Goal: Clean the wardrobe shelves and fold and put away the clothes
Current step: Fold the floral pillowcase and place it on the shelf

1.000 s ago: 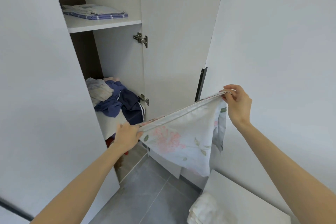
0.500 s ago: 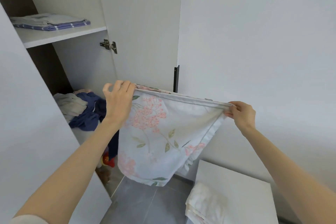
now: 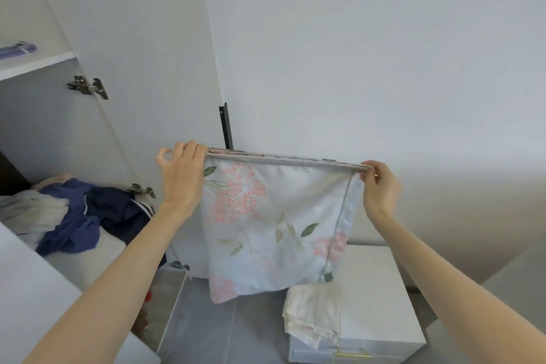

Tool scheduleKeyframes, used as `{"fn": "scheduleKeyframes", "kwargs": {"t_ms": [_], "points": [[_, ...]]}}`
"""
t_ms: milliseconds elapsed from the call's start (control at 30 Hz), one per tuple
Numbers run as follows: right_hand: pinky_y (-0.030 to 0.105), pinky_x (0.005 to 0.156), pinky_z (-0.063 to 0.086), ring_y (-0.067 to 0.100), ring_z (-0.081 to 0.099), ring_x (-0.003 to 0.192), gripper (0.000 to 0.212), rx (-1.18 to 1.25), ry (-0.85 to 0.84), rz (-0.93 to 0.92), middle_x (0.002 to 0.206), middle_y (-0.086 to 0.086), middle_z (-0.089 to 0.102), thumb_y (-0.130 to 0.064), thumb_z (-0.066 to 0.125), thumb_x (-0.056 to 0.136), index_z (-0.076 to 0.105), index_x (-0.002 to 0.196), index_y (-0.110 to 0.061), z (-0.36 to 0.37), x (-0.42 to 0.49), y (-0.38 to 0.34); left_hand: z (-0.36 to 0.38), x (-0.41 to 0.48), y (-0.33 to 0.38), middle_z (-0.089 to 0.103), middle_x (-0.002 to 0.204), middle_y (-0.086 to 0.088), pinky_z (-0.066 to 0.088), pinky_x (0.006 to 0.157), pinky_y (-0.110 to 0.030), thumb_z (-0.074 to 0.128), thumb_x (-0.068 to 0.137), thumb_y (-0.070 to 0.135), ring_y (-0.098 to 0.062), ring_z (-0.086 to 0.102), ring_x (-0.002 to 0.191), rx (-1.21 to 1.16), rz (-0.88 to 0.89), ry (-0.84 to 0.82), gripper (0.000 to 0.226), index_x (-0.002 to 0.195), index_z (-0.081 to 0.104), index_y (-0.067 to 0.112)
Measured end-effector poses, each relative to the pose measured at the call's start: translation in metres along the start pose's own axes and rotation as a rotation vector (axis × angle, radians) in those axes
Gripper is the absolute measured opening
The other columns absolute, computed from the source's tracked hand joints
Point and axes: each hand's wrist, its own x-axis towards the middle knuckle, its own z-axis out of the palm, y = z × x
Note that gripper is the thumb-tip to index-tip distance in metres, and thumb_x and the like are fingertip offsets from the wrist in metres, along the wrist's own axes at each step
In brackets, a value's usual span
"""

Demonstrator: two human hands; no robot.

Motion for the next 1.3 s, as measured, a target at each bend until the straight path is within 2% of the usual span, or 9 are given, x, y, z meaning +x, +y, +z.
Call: {"fn": "scheduleKeyframes", "kwargs": {"t_ms": [100, 167, 233, 300, 367, 667, 867, 1033, 1300], "points": [[0.033, 0.077, 0.059, 0.018, 0.072, 0.076, 0.022, 0.004, -0.186, 0.155, 0.087, 0.008, 0.07, 0.0, 0.045, 0.096, 0.066, 0.099, -0.003, -0.013, 0.015, 0.01, 0.006, 0.007, 0.009, 0.057, 0.086, -0.005, 0.023, 0.088, -0.044, 0.034, 0.082, 0.017, -0.031, 0.052, 0.088, -0.038, -0.011, -0.002, 0.028, 0.088, 0.06, 0.007], [0.028, 0.075, 0.06, 0.016, 0.072, 0.073, 0.023, -0.013, -0.276, 0.214, 0.093, 0.015, 0.072, 0.002, 0.045, 0.095, 0.067, 0.101, 0.002, -0.026, 0.025, 0.016, 0.017, 0.01, 0.015, 0.057, 0.086, -0.005, 0.025, 0.087, -0.045, 0.039, 0.082, 0.011, -0.031, 0.052, 0.088, -0.046, 0.001, -0.02, 0.021, 0.087, 0.059, 0.008], [0.026, 0.078, 0.058, 0.015, 0.072, 0.078, 0.024, -0.008, -0.102, 0.109, 0.094, 0.012, 0.072, -0.001, 0.044, 0.096, 0.067, 0.1, -0.004, -0.037, 0.029, 0.016, 0.031, 0.013, 0.023, 0.055, 0.085, -0.003, 0.024, 0.087, -0.043, 0.053, 0.083, 0.001, -0.028, 0.05, 0.087, -0.028, 0.03, -0.015, 0.012, 0.087, 0.058, 0.011], [0.026, 0.079, 0.056, 0.016, 0.07, 0.081, 0.023, 0.019, 0.067, 0.0, 0.091, 0.007, 0.07, -0.003, 0.043, 0.097, 0.066, 0.099, -0.01, -0.043, 0.032, 0.013, 0.042, 0.021, 0.037, 0.054, 0.085, -0.001, 0.024, 0.086, -0.041, 0.063, 0.08, -0.005, -0.024, 0.047, 0.087, -0.014, 0.039, -0.01, 0.021, 0.086, 0.056, 0.014], [0.029, 0.082, 0.054, 0.019, 0.068, 0.084, 0.023, 0.005, 0.116, -0.021, 0.089, 0.004, 0.069, -0.004, 0.044, 0.097, 0.066, 0.101, -0.011, -0.049, 0.042, 0.015, 0.052, 0.032, 0.049, 0.054, 0.084, 0.0, 0.023, 0.086, -0.041, 0.064, 0.084, -0.001, -0.023, 0.047, 0.085, -0.021, 0.052, 0.01, 0.017, 0.085, 0.056, 0.014], [0.038, 0.092, 0.054, 0.019, 0.067, 0.085, 0.023, -0.011, 0.088, 0.088, 0.093, 0.003, 0.067, -0.005, 0.045, 0.097, 0.066, 0.101, -0.012, -0.079, 0.115, 0.051, 0.104, 0.068, 0.104, 0.056, 0.081, 0.003, 0.023, 0.084, -0.038, 0.065, 0.09, 0.014, -0.023, 0.051, 0.08, -0.068, 0.198, -0.033, 0.007, 0.089, 0.058, 0.014], [0.039, 0.093, 0.054, 0.019, 0.066, 0.087, 0.025, -0.095, 0.025, 0.109, 0.092, 0.001, 0.067, -0.006, 0.043, 0.098, 0.068, 0.101, -0.011, -0.088, 0.182, 0.073, 0.153, 0.093, 0.132, 0.061, 0.081, 0.002, 0.025, 0.084, -0.038, 0.081, 0.067, -0.004, -0.023, 0.053, 0.082, 0.03, 0.201, -0.16, 0.048, 0.107, 0.062, 0.014], [0.035, 0.092, 0.053, 0.017, 0.065, 0.086, 0.025, -0.073, 0.015, 0.135, 0.094, 0.001, 0.066, -0.005, 0.043, 0.098, 0.067, 0.103, -0.009, -0.09, 0.228, 0.084, 0.176, 0.114, 0.163, 0.052, 0.074, -0.001, 0.023, 0.082, -0.039, 0.075, 0.076, 0.001, -0.025, 0.049, 0.076, 0.027, 0.202, -0.17, 0.018, 0.083, 0.07, 0.016], [0.03, 0.082, 0.05, 0.023, 0.065, 0.092, 0.024, -0.139, -0.004, 0.147, 0.094, -0.004, 0.066, -0.009, 0.042, 0.098, 0.065, 0.102, -0.015, -0.107, 0.234, 0.11, 0.182, 0.103, 0.19, 0.051, 0.075, 0.003, 0.022, 0.081, -0.038, 0.074, 0.078, 0.002, -0.023, 0.048, 0.077, -0.004, 0.13, -0.174, 0.018, 0.083, 0.069, 0.019]]}}
